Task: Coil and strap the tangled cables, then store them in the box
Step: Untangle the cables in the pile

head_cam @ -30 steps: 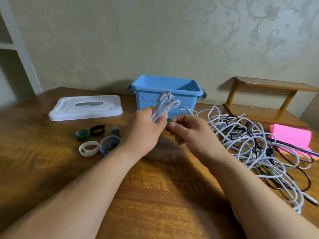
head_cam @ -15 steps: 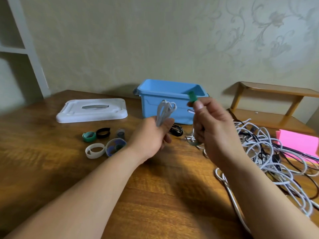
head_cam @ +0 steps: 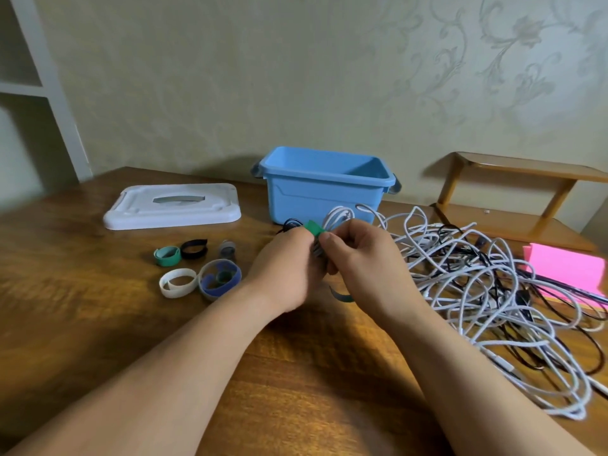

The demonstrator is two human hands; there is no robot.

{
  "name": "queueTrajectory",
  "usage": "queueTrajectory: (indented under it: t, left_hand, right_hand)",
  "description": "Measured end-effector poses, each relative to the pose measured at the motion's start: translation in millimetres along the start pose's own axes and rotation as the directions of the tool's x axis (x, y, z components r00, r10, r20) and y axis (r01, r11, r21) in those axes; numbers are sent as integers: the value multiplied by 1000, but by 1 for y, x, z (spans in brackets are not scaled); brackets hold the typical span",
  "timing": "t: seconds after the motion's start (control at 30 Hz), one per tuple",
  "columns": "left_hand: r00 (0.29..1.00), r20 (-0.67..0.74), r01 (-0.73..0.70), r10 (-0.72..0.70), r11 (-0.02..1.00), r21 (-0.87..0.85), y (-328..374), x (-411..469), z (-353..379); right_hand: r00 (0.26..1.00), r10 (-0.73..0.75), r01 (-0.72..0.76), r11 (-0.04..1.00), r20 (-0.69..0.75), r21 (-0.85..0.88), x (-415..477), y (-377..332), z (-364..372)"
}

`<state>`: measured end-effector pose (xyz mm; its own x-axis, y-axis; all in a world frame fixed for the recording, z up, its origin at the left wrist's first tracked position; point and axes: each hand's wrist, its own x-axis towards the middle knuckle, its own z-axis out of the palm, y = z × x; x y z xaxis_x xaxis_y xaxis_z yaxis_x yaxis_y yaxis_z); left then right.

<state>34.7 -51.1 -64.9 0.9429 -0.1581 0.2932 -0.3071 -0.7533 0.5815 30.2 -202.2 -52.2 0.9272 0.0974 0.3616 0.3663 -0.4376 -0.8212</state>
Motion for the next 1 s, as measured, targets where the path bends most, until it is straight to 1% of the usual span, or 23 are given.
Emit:
queueTrajectory:
  t: [0.07,0.1,0.13,0.2,0.27,0.3,0.33,0.37,0.4,0.43,0.53,0.6,0.7,0.8,0.9,1.0]
  left_hand:
    - [997,43,-58,59,998,-25,5,-5,-4]
    - [993,80,-81,87,994,-77,9,-6,-9]
    - [987,142,-53,78,984,-170,12,-12,-13]
    - [970,243,65,19,940,-335,19,-9,-18]
    - [956,294,145,-15,893,-426,12,-10,-16]
    - [956,291,172,-28,859,-482,10,-10,-13]
    - [965,260,189,-40,791,-581,11,-7,-9]
    - [976,203,201,-81,690,-696,14,-5,-4]
    - [983,141,183,-118,616,-766,18,-4,-1]
    - [988,86,147,-131,581,-800,19,-5,1]
    - [981,-44,80,-191,593,-801,19,-3,10]
    - [973,-73,76,-218,603,-794,20,1,11]
    - [971,-101,47,-215,589,-807,20,0,11]
    - [965,-159,7,-208,628,-778,21,0,11]
    - [960,-187,-13,-210,632,-775,21,1,11]
    - [955,-190,-9,-227,620,-785,21,2,8]
  right_hand:
    - [1000,20,-20,1000,-11,0,1,1,-1]
    - [1000,24,-24,1000,-16,-1,1,1,-2]
    - [1000,24,-24,1000,-17,2,1,2,-3]
    - [1000,11,-10,1000,-20,26,2,2,-7]
    - [999,-18,19,999,-33,32,2,2,-9]
    - [999,-30,31,999,-38,38,2,1,-10]
    - [998,-42,44,998,-43,47,2,0,-10]
    - [997,-55,58,997,-48,54,1,0,-9]
    - [996,-68,71,996,-55,55,2,0,-9]
    - [995,-77,81,995,-64,54,1,0,-8]
    - [990,-98,103,994,-98,48,0,0,-3]
    - [989,-107,113,992,-106,48,-2,0,1]
    - [985,-112,118,992,-130,44,-6,-3,6]
    - [975,-113,124,991,-190,48,-6,-5,8]
    - [973,-48,76,990,-226,117,-4,-4,7]
    - [983,0,46,967,-183,250,-4,-4,4]
